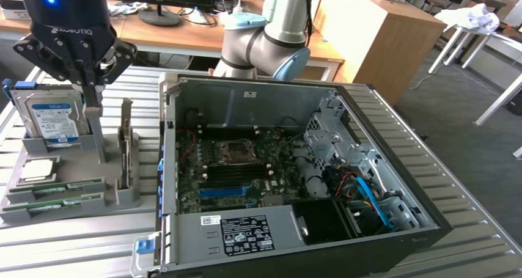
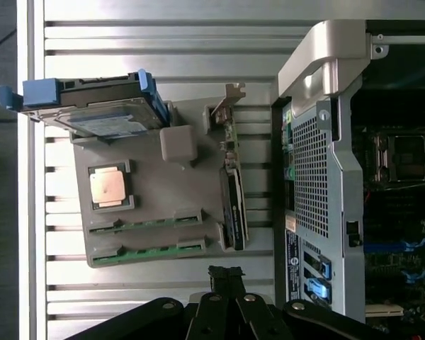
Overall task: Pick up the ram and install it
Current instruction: 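Pick up the ram and move it above insertion slot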
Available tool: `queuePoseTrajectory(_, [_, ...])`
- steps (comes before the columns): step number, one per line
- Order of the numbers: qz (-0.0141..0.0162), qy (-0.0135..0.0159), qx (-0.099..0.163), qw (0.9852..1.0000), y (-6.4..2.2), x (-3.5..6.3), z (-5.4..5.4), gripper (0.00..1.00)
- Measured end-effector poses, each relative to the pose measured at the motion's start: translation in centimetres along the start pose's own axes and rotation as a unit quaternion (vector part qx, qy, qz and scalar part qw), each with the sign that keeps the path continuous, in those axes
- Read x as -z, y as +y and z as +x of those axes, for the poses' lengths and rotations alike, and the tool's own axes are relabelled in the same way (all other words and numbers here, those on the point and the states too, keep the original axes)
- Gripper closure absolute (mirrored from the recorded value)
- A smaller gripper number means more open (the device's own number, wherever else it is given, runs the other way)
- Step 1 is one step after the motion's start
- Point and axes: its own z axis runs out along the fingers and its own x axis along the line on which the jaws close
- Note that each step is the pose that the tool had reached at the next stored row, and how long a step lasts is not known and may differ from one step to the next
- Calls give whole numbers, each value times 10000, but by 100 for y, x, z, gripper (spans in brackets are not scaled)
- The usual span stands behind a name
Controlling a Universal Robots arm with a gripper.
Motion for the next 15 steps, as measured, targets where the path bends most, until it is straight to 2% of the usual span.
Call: queuePoseTrajectory(15, [-7,12,301,9995,0,0,0,89])
